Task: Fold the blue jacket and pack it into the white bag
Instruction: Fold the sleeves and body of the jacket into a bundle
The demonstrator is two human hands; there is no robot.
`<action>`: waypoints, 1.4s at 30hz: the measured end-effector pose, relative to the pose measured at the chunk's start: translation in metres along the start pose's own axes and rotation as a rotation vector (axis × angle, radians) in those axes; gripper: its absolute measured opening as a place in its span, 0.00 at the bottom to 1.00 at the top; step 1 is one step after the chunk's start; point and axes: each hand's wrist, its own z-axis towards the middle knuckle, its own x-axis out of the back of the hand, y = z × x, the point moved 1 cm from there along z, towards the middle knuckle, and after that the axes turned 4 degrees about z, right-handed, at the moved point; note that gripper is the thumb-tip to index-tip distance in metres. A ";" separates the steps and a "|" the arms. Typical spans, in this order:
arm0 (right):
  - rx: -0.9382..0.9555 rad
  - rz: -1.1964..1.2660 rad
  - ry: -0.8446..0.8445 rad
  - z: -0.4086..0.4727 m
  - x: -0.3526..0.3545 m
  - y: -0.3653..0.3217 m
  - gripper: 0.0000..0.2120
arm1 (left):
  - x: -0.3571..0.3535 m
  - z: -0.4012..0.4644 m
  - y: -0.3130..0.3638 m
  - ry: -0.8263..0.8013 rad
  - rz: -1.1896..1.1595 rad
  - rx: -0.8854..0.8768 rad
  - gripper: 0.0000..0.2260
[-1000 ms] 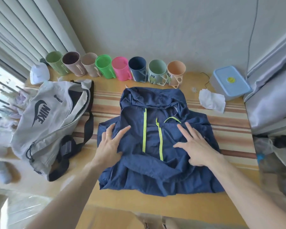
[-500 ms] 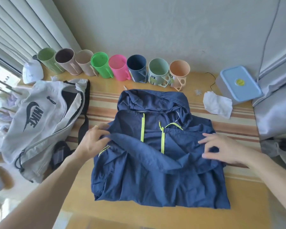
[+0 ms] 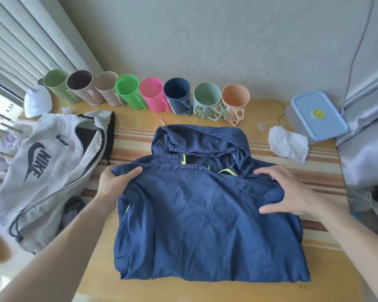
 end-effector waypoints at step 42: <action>0.295 -0.073 0.701 -0.049 -0.159 -0.163 0.15 | -0.005 -0.120 -0.127 0.307 0.764 -0.642 0.14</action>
